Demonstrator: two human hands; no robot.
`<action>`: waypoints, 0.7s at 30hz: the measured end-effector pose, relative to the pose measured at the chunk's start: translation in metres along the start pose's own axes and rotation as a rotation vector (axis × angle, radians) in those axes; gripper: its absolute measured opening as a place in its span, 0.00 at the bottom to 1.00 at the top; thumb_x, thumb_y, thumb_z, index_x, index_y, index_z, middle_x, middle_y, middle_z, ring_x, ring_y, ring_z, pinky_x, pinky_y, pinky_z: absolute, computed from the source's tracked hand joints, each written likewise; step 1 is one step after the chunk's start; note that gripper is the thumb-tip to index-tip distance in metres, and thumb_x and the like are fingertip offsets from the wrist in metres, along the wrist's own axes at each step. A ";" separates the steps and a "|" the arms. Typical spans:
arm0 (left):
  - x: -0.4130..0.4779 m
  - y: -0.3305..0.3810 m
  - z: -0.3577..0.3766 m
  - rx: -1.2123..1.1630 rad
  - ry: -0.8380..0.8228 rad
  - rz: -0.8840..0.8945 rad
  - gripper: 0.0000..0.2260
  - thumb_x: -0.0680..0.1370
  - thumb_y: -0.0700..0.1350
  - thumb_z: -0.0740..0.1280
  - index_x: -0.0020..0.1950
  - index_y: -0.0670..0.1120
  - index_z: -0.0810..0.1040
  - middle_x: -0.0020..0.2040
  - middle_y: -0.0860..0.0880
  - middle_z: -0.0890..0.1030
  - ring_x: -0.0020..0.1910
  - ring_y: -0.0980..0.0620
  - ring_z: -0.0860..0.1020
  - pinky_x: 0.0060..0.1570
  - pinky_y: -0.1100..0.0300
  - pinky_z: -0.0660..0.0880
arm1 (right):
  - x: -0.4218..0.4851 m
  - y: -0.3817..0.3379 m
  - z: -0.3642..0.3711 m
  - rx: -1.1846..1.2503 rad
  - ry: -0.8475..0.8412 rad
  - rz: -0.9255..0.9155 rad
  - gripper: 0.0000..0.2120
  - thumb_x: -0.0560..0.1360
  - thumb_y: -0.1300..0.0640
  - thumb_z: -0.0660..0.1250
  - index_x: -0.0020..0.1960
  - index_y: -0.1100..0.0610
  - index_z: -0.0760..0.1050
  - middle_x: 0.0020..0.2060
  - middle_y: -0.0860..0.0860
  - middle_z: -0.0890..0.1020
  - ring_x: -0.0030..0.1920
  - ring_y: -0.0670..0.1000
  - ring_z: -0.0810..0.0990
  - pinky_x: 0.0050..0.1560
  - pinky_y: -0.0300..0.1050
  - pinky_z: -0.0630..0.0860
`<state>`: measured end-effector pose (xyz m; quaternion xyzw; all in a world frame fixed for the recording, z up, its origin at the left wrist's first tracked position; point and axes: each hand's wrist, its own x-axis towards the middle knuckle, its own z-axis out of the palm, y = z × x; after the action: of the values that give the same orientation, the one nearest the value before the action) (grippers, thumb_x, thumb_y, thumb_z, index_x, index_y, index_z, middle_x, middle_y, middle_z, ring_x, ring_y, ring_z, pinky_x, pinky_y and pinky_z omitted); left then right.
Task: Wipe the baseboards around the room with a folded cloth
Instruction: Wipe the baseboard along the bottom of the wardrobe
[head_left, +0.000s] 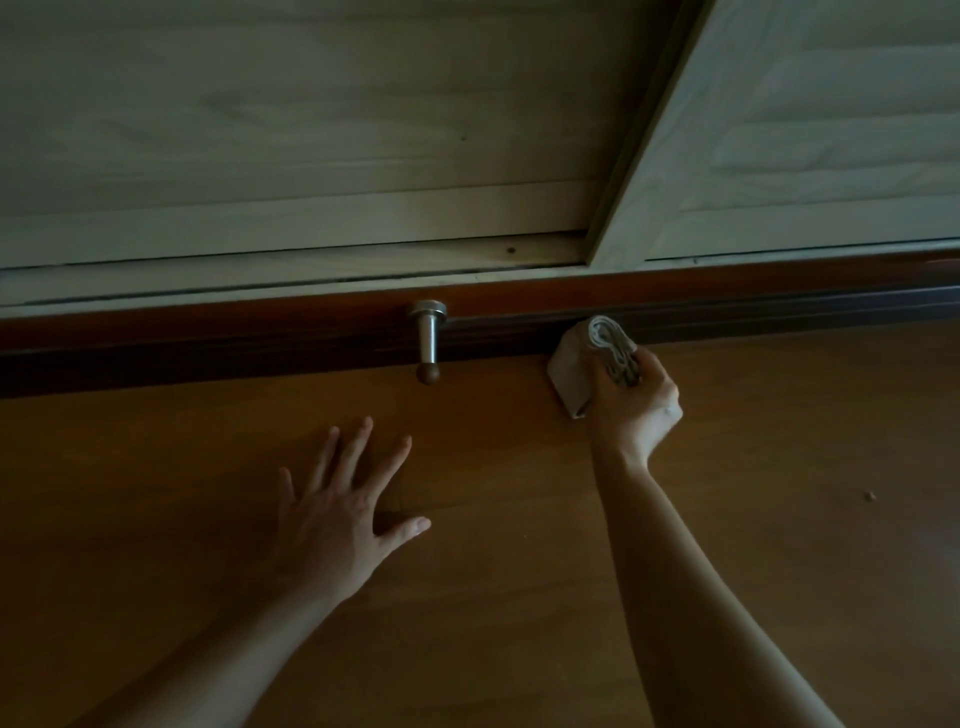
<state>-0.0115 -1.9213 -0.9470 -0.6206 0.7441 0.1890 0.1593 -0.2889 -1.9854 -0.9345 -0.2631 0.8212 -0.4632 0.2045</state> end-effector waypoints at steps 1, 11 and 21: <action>0.001 0.000 0.000 -0.009 0.005 -0.003 0.41 0.66 0.79 0.43 0.75 0.70 0.33 0.79 0.55 0.28 0.79 0.47 0.32 0.76 0.31 0.49 | 0.003 0.002 -0.002 0.018 0.039 0.031 0.16 0.72 0.49 0.75 0.58 0.54 0.82 0.50 0.48 0.83 0.50 0.45 0.81 0.51 0.37 0.79; 0.001 -0.002 0.001 -0.017 -0.019 0.003 0.40 0.72 0.77 0.53 0.74 0.71 0.32 0.79 0.56 0.28 0.79 0.47 0.31 0.76 0.31 0.46 | -0.039 -0.009 0.032 0.020 -0.092 -0.005 0.15 0.74 0.49 0.74 0.58 0.54 0.81 0.50 0.46 0.82 0.48 0.42 0.78 0.44 0.23 0.71; 0.000 -0.004 0.003 -0.035 0.002 0.015 0.40 0.72 0.77 0.53 0.75 0.70 0.32 0.79 0.55 0.27 0.80 0.47 0.32 0.75 0.30 0.45 | -0.057 -0.011 0.048 0.012 -0.095 -0.058 0.17 0.73 0.47 0.74 0.57 0.54 0.82 0.50 0.48 0.84 0.48 0.43 0.80 0.49 0.32 0.78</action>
<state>-0.0075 -1.9205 -0.9505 -0.6178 0.7456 0.2025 0.1465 -0.2139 -1.9864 -0.9432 -0.3074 0.7998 -0.4608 0.2312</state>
